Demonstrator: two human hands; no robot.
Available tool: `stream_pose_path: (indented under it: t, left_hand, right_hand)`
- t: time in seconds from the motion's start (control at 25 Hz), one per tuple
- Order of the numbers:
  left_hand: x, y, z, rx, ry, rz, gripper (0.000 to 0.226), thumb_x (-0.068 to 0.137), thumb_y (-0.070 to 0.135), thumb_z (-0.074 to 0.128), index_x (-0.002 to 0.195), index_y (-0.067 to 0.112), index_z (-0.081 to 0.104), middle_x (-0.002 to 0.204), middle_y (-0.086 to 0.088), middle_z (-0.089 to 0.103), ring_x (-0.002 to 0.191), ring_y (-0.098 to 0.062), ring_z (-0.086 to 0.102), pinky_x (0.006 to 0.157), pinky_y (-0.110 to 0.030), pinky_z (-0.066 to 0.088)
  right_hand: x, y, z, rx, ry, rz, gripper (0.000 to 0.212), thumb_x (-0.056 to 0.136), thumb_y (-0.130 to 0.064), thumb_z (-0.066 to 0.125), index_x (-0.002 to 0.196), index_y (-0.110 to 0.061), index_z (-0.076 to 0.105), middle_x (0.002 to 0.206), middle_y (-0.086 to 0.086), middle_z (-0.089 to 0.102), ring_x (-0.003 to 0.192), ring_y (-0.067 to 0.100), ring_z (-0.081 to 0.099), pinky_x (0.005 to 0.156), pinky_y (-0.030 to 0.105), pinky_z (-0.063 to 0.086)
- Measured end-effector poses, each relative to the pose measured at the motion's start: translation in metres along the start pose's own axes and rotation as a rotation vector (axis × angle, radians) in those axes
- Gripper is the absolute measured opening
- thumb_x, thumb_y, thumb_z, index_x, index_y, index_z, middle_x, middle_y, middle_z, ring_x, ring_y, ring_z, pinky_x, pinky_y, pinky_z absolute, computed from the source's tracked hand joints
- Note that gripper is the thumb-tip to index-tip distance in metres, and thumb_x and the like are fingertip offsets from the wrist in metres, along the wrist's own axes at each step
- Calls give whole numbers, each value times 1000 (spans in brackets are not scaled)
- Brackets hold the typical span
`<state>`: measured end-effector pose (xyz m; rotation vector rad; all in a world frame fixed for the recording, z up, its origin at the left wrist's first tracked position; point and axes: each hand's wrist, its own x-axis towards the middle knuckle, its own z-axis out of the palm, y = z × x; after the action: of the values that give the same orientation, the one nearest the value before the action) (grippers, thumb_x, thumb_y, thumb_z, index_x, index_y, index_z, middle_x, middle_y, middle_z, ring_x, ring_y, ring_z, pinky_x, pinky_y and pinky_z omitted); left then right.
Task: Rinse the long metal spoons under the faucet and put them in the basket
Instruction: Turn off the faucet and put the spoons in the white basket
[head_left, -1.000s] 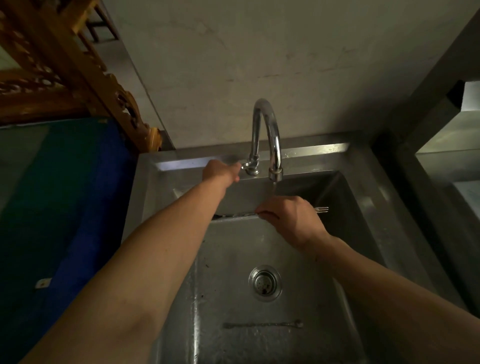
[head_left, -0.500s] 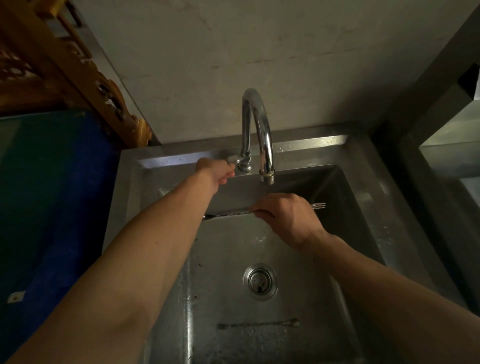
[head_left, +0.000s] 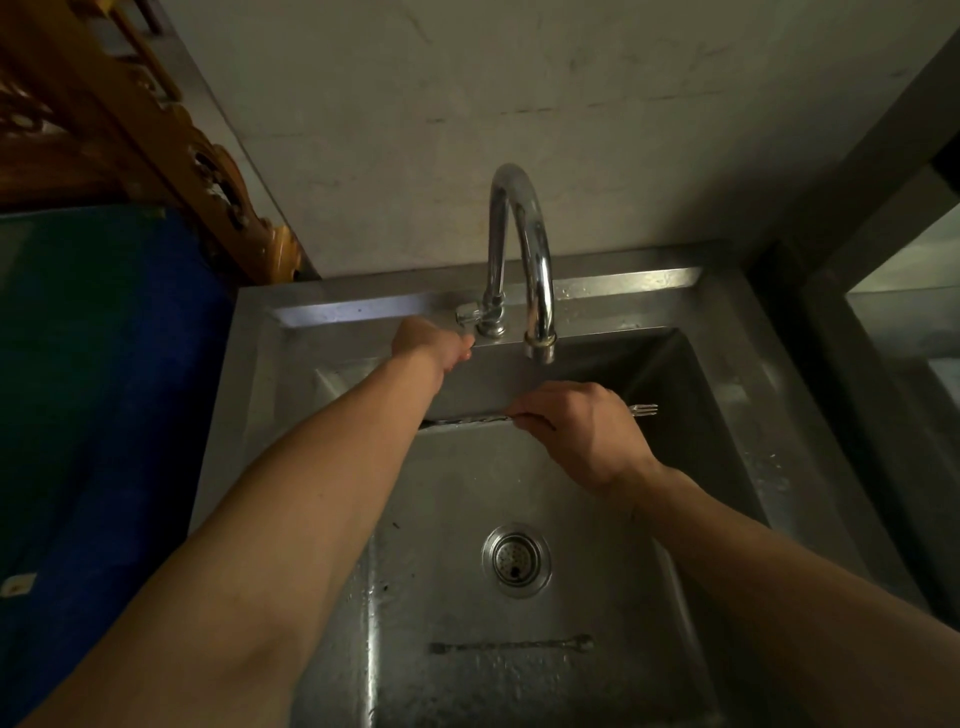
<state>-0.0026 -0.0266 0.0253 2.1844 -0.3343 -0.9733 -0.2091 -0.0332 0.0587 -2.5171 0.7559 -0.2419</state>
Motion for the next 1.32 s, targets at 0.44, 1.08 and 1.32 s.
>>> stream_pose_path:
  t: [0.44,1.08,1.32]
  left_hand:
    - [-101,-18,-83,544,-257,718,13,83,31,70,92,25,75,88,11,72,74,5,60,71,-17,46]
    - [-299,-77,-316,695,397,806,16,88,39,60,95,34,72,80,16,64,78,-8,47,70,-29,35]
    - [-379,-127,-372,766,578,594,15,90,30,58,98,30,70,91,9,69,87,-13,56,75,-31,41]
  right_hand:
    - [-7,-51,-14,-40,20,-2,21,95,-33,54,103,-27,72,100,0,72,91,23,65,76,42,51]
    - [-17,-291,-89,-227,-18,-442,25,97,-39,49,112,-35,69,114,-7,69,107,19,63,81,35,49]
    - [-30,-379,-70,-216,-59,-685,26,97,-40,47,115,-36,65,117,-11,66,108,18,62,80,35,50]
